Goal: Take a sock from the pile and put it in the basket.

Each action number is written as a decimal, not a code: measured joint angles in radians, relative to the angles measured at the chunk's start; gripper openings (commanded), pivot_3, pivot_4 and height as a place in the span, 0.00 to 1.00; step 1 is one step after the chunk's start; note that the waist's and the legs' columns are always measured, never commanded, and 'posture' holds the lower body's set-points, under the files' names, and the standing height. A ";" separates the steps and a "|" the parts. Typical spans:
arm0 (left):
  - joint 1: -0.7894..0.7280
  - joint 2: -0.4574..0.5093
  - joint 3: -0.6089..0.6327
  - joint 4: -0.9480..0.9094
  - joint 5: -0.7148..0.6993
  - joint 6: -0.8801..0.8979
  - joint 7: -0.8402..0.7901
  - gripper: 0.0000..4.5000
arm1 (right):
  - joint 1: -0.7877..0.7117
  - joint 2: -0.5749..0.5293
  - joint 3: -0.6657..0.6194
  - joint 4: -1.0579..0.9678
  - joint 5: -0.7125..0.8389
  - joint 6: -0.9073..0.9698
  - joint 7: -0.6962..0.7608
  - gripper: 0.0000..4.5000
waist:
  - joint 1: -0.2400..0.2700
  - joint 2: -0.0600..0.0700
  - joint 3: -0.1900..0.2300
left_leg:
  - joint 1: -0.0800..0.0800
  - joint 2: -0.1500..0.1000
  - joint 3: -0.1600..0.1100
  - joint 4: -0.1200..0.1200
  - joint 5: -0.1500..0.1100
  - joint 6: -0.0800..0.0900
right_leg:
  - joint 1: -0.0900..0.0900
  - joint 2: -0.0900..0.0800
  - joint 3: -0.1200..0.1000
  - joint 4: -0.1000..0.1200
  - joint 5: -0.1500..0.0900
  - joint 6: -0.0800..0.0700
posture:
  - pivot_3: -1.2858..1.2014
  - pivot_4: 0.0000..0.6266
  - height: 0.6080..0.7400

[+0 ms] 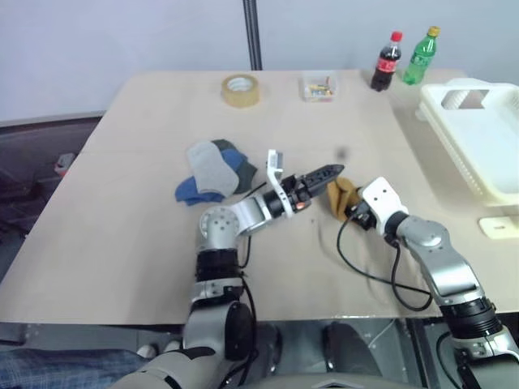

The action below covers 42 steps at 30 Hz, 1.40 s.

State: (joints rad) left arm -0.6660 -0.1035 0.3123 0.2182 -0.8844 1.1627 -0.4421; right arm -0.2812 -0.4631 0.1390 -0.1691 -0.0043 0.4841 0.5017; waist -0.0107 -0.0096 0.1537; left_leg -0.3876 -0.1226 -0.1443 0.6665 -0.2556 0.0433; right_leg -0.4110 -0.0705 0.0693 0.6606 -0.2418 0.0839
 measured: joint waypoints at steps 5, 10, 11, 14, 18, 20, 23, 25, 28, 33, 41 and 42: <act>-0.004 0.012 -0.032 0.027 0.000 -0.023 -0.038 0.98 | 0.018 -0.125 -0.127 -0.149 0.142 0.144 0.125 0.66 | 0.005 0.000 0.001 | -0.007 0.000 -0.001 0.001 0.000 0.000 | -0.005 0.000 -0.001 -0.001 0.000 0.000 | 0.52 0.24 0.99; -0.012 0.018 -0.068 0.059 0.003 -0.054 -0.067 0.98 | 0.129 -0.249 -0.276 -0.178 0.252 0.133 0.251 0.66 | 0.023 0.000 0.001 | -0.008 0.000 -0.002 0.000 0.000 0.000 | -0.005 -0.001 -0.002 -0.004 0.000 0.000 | 0.52 0.24 0.99; -0.015 0.023 -0.070 0.069 0.004 -0.060 -0.078 0.98 | 0.142 -0.260 -0.301 -0.163 0.272 0.137 0.266 0.66 | 0.024 0.000 0.001 | -0.008 0.000 -0.002 0.000 0.000 0.000 | -0.005 -0.001 -0.002 -0.004 0.000 0.000 | 0.52 0.24 0.99; -0.030 0.019 -0.098 0.091 0.019 -0.073 -0.106 0.98 | 0.136 -0.259 -0.349 -0.155 0.330 0.153 0.277 0.66 | 0.022 0.000 0.001 | -0.008 0.000 -0.001 0.000 0.000 0.000 | -0.006 -0.002 -0.001 -0.003 0.000 0.000 | 0.52 0.24 0.99; -0.050 -0.002 -0.155 0.156 0.061 -0.127 -0.149 1.00 | 0.120 -0.248 -0.336 -0.157 0.343 0.153 0.268 0.82 | 0.026 0.000 0.001 | -0.009 0.000 -0.001 0.000 0.000 0.000 | -0.006 -0.002 -0.001 -0.003 0.000 0.000 | 0.52 0.24 0.99; -0.054 -0.009 -0.169 0.181 0.075 -0.142 -0.165 1.00 | 0.120 -0.237 -0.323 -0.161 0.351 0.157 0.261 0.99 | 0.025 -0.001 0.001 | -0.009 0.000 -0.001 0.000 0.000 0.000 | -0.007 -0.002 -0.001 -0.003 0.000 0.000 | 0.52 0.24 0.99; -0.059 -0.015 -0.198 0.211 0.100 -0.162 -0.190 1.00 | 0.110 -0.213 -0.304 -0.174 0.374 0.203 0.238 0.99 | 0.025 -0.001 0.001 | -0.010 0.000 -0.001 0.000 0.000 0.000 | -0.007 -0.002 -0.001 -0.003 0.000 0.000 | 0.52 0.24 0.99; -0.059 -0.016 -0.207 0.225 0.108 -0.169 -0.206 1.00 | 0.087 -0.178 -0.303 -0.176 0.402 0.252 0.209 0.99 | 0.024 0.000 0.001 | -0.010 0.000 -0.001 0.000 0.000 0.000 | -0.007 -0.002 -0.001 -0.003 0.000 0.000 | 0.52 0.24 0.99; -0.059 -0.016 -0.217 0.238 0.118 -0.176 -0.224 1.00 | 0.058 -0.116 -0.301 -0.175 0.435 0.316 0.160 0.99 | 0.024 0.000 0.001 | -0.010 0.000 -0.001 0.000 0.000 0.000 | -0.007 -0.002 -0.001 -0.003 0.000 0.000 | 0.52 0.24 0.99; -0.064 -0.016 -0.227 0.265 0.134 -0.190 -0.244 1.00 | 0.003 -0.066 -0.271 -0.135 0.443 0.366 0.095 0.99 | 0.025 0.000 0.001 | -0.010 0.000 -0.001 0.000 0.000 0.000 | -0.008 -0.002 -0.001 -0.003 0.000 0.000 | 0.52 0.24 0.99; -0.065 -0.013 -0.235 0.276 0.161 -0.204 -0.252 1.00 | -0.015 -0.044 -0.258 -0.074 0.444 0.382 0.058 0.99 | 0.024 0.000 0.001 | -0.010 0.000 -0.001 0.000 0.000 0.000 | -0.008 -0.002 -0.001 -0.002 0.000 0.000 | 0.52 0.24 0.99; -0.065 -0.013 -0.235 0.276 0.161 -0.204 -0.252 1.00 | -0.015 -0.047 -0.256 -0.074 0.444 0.382 0.058 0.99 | 0.024 0.000 0.001 | -0.010 0.000 -0.001 0.000 0.000 0.000 | -0.008 -0.002 -0.001 -0.002 0.000 0.000 | 0.52 0.24 0.99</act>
State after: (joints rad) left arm -0.7306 -0.1162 0.0773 0.4943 -0.7232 0.9585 -0.6937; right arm -0.2964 -0.5104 -0.1170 -0.2430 0.4399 0.8665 0.5601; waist 0.0134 -0.0098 0.1547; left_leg -0.3978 -0.1226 -0.1454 0.6666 -0.2556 0.0437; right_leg -0.4192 -0.0724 0.0685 0.6583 -0.2416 0.0837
